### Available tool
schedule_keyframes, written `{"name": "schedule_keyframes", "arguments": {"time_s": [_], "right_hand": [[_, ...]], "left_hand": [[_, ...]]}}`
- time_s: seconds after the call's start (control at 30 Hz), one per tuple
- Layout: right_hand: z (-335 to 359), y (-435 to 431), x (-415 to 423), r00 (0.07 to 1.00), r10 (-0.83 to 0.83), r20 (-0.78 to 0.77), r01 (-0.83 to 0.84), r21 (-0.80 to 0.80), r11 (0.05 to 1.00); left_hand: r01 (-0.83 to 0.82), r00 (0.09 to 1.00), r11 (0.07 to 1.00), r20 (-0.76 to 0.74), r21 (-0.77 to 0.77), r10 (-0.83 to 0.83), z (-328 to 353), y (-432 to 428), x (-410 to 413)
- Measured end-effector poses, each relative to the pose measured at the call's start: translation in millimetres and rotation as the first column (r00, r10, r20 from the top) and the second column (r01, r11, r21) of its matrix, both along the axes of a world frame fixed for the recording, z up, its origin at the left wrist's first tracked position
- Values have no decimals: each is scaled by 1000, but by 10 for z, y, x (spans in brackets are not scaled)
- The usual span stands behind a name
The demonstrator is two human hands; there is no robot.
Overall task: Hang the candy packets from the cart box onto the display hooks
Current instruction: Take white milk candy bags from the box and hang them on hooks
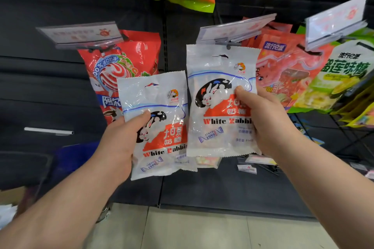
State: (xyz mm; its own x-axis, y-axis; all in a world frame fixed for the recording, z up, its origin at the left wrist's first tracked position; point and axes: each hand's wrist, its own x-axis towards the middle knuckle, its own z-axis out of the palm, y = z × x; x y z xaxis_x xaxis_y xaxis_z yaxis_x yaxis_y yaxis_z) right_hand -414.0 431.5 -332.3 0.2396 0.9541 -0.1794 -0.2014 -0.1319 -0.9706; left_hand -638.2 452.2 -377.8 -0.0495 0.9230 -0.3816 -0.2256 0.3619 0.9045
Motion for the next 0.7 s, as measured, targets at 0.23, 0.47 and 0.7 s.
{"name": "schedule_keyframes", "arguments": {"time_s": [0.23, 0.47, 0.7], "right_hand": [[62, 0, 9, 999, -15, -45, 14, -5, 1000], [167, 50, -12, 999, -6, -45, 4, -44, 999], [182, 94, -4, 998, -60, -25, 57, -123, 991]], "left_hand": [[11, 1000, 1000, -11, 1, -11, -15, -3, -56], [29, 1000, 1000, -8, -4, -29, -35, -52, -82], [43, 999, 999, 9, -8, -42, -37, -78, -96]]}}
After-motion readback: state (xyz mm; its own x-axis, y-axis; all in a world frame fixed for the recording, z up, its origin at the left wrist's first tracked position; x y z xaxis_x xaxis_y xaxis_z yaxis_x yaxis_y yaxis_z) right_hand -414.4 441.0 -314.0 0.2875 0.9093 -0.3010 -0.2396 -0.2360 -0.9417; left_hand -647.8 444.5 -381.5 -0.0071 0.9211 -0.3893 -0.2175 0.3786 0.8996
